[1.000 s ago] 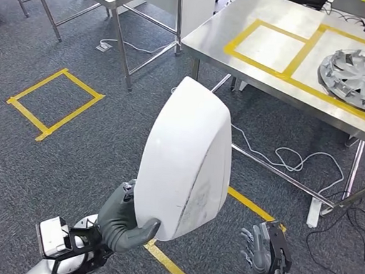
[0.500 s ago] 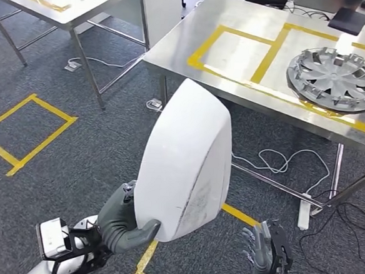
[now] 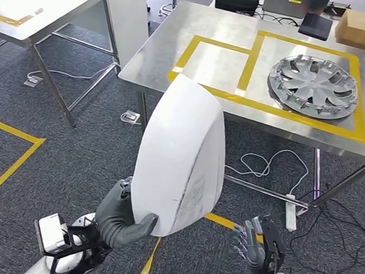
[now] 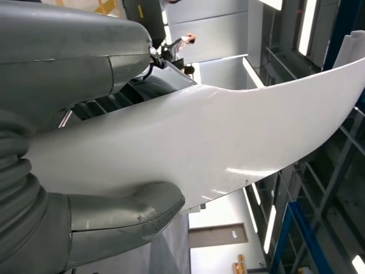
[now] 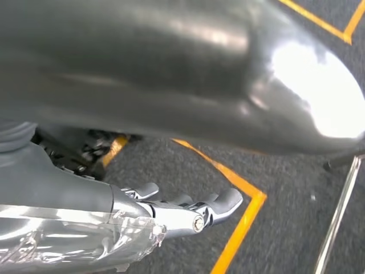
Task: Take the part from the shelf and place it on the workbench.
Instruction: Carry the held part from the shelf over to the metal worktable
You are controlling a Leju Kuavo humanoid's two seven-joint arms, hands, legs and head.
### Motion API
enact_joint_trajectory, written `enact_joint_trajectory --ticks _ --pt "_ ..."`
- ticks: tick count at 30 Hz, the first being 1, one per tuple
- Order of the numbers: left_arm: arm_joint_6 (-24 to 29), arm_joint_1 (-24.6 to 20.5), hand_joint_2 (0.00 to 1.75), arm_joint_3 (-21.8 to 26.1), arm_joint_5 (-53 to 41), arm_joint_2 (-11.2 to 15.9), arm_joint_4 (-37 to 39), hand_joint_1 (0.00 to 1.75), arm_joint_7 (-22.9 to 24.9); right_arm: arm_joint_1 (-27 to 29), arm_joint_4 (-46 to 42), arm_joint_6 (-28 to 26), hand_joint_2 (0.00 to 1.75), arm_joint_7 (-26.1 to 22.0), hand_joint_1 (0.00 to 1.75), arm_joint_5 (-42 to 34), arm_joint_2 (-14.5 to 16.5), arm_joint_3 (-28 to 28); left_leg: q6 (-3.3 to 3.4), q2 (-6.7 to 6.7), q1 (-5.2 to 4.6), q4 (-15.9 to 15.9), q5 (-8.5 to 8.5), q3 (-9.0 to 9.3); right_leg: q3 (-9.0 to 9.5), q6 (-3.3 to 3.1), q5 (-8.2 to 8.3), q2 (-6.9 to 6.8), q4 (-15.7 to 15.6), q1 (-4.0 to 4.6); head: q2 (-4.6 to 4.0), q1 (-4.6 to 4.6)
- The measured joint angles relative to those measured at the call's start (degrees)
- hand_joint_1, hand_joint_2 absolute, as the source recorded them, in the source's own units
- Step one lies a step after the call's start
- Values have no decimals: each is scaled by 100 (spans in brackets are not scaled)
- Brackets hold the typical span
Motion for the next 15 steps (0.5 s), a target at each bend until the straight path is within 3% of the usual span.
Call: enact_joint_trajectory --ticks 2,3,5,7,10,11,13,15 --pt "-1 14 175 27 -1 0 0 175 0 -14 46 19 0 17 0 45 32 -4 20 28 -41 0 -118 122 -333 -45 -96 -3 174 31 0 4" --pt "-2 18 175 38 -2 0 0 175 0 -14 67 -18 0 33 0 70 46 -8 29 43 -59 0 -182 199 -363 -79 14 -6 -14 49 0 4" --pt "1 22 175 59 -2 1 0 175 -2 17 96 -217 0 70 0 110 58 -23 37 63 -86 3 -320 375 -260 -164 572 -43 -667 96 0 2" --pt "22 36 175 75 -2 7 -5 175 -5 176 108 -412 0 -97 0 26 -1 -91 4 53 -97 -20 -440 509 -139 -239 943 -110 -1092 160 0 -7" --pt "54 72 175 111 -4 17 -26 175 -8 586 32 -440 0 -489 0 -202 -254 -249 -101 28 -85 27 -453 615 56 -338 904 -94 -1220 194 1 -18" --pt "51 78 175 131 -6 20 -31 175 -11 660 14 -453 0 -525 0 -252 -320 -277 -130 20 -80 187 -388 567 133 -374 884 -63 -1263 182 1 -22" --pt "32 80 175 166 -14 26 -36 175 -18 681 19 -482 0 -520 0 -318 -380 -294 -174 0 -73 785 -319 199 305 -440 832 34 -1345 157 0 -41" --pt "4 84 175 180 -31 32 -36 175 -22 647 58 -447 0 -487 0 -325 -392 -287 -206 -10 -73 1387 -553 -343 455 -474 747 128 -1414 147 0 -61"
